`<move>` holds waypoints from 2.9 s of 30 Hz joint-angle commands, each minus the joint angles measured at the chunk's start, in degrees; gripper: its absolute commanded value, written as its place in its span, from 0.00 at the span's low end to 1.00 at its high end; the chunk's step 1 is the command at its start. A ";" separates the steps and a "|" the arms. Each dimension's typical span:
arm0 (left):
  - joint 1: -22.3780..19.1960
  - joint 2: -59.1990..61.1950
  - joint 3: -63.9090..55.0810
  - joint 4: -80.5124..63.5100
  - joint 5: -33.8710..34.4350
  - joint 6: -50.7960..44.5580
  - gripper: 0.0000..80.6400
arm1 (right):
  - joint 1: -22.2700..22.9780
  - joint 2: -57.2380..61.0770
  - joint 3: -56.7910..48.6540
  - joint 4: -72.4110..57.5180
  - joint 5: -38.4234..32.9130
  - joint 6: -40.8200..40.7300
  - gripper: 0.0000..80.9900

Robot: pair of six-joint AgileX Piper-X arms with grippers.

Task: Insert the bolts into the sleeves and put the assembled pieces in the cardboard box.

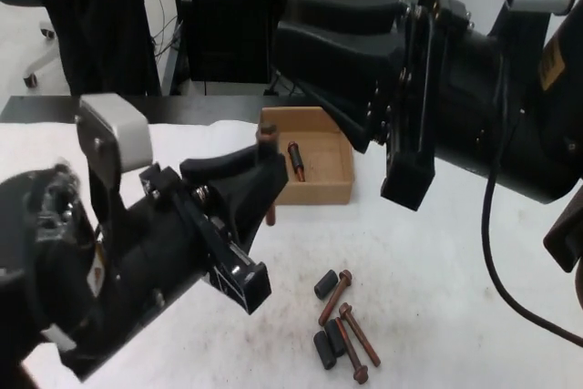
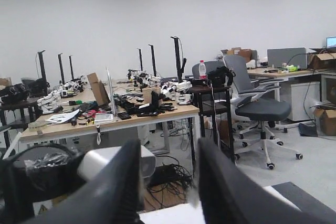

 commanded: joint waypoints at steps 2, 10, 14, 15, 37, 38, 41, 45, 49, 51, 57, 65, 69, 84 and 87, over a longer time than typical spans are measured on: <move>3.25 2.96 -4.79 8.19 -1.72 -1.07 0.00 | -0.12 -0.40 -0.21 0.69 3.38 0.57 0.42; 11.14 20.22 -24.28 25.64 10.09 -1.69 0.00 | -5.73 -0.57 -0.21 12.99 8.36 1.41 0.21; 12.28 31.12 -35.76 29.40 10.64 -1.69 0.00 | -10.90 -1.99 -0.21 28.09 9.17 1.52 0.10; 12.26 33.77 -38.76 30.37 10.64 -1.69 0.00 | -11.98 -2.53 -0.21 32.15 9.25 1.52 0.04; 12.26 77.76 -93.41 66.52 8.82 6.51 0.00 | -26.24 -4.11 -0.21 53.86 5.53 1.09 0.01; 12.26 78.76 -94.42 66.80 9.00 6.51 0.00 | -26.24 -4.11 -0.21 53.86 5.01 1.09 0.01; 12.26 80.31 -95.20 66.36 9.35 6.51 0.00 | -26.24 -4.11 -0.21 54.32 4.07 1.09 0.01; 12.26 80.87 -95.20 66.34 9.35 8.81 0.00 | -26.24 -4.11 -0.21 54.68 4.03 1.09 0.01; 12.26 80.59 -95.20 66.34 9.90 12.50 0.12 | -26.24 -4.11 -0.21 54.68 4.03 1.09 0.01; 12.26 80.24 -95.33 66.34 10.69 12.49 0.25 | -26.24 -4.11 -0.21 54.68 4.03 1.09 0.01; 12.29 77.87 -95.50 66.44 10.69 10.75 0.44 | -26.24 -4.11 -0.21 54.68 4.03 1.09 0.01; 12.84 67.67 -95.50 76.36 7.63 13.48 0.00 | -26.24 -4.11 -0.21 54.65 2.28 1.09 0.02; 12.49 60.62 -94.99 90.55 -0.66 19.29 0.00 | -26.03 -4.11 -0.21 54.65 2.28 0.28 0.04; 5.05 19.43 -38.11 79.58 -5.28 13.97 0.00 | -15.63 0.11 -0.21 69.47 14.43 -19.86 0.07; 4.42 11.84 -25.58 72.09 -3.66 6.63 0.00 | -13.03 3.96 -0.21 70.17 15.67 -20.71 0.15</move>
